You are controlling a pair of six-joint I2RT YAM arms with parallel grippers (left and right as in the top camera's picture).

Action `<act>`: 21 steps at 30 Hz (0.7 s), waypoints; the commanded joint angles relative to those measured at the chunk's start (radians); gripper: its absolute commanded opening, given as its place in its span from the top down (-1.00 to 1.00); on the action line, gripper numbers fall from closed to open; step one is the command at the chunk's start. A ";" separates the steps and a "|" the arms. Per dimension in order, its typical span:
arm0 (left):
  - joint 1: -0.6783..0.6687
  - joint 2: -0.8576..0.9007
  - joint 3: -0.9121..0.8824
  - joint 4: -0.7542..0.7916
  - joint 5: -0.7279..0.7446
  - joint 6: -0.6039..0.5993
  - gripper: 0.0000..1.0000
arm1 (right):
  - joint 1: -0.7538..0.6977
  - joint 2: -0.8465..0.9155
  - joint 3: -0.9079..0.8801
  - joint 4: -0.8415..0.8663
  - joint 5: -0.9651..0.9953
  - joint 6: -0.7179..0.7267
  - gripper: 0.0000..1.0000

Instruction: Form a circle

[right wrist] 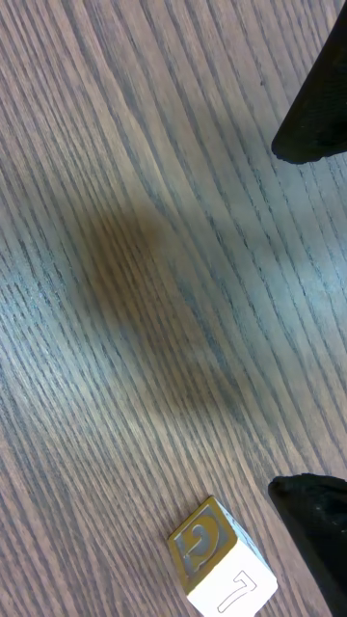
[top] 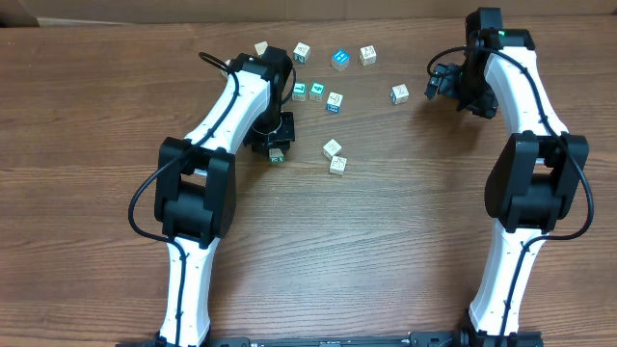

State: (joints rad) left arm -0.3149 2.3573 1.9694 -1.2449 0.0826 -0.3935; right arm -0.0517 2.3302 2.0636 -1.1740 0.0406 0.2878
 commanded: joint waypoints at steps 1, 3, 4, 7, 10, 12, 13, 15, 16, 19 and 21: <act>-0.014 0.001 -0.003 -0.001 0.023 -0.010 0.39 | 0.000 -0.024 0.022 0.002 0.002 0.004 -1.00; -0.015 0.001 -0.003 -0.001 0.023 -0.006 0.39 | 0.000 -0.024 0.022 0.002 0.002 0.004 -1.00; -0.016 0.001 -0.003 0.000 0.023 -0.002 0.40 | 0.000 -0.024 0.022 0.002 0.003 0.004 -1.00; -0.016 0.001 -0.003 0.000 0.023 -0.003 0.42 | 0.000 -0.024 0.022 0.002 0.002 0.004 -1.00; -0.018 0.001 -0.003 -0.002 0.023 -0.002 0.44 | 0.000 -0.024 0.022 0.002 0.002 0.004 -1.00; -0.020 0.001 -0.003 -0.004 0.023 -0.001 0.45 | 0.000 -0.024 0.022 0.002 0.002 0.004 -1.00; -0.021 0.001 -0.003 -0.005 0.024 0.006 0.46 | 0.000 -0.024 0.022 0.002 0.002 0.004 -1.00; -0.023 0.001 -0.003 -0.005 0.033 0.025 0.46 | 0.000 -0.024 0.022 0.002 0.002 0.004 -1.00; -0.024 0.001 -0.003 -0.005 0.043 0.035 0.46 | 0.000 -0.024 0.022 0.002 0.002 0.004 -1.00; -0.027 0.001 -0.003 -0.007 0.050 0.042 0.45 | 0.000 -0.024 0.022 0.002 0.002 0.004 -1.00; -0.028 0.001 -0.003 -0.007 0.050 0.042 0.45 | 0.000 -0.024 0.022 0.002 0.002 0.004 -1.00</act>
State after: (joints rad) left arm -0.3305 2.3573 1.9694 -1.2495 0.1055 -0.3817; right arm -0.0517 2.3302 2.0636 -1.1740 0.0406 0.2882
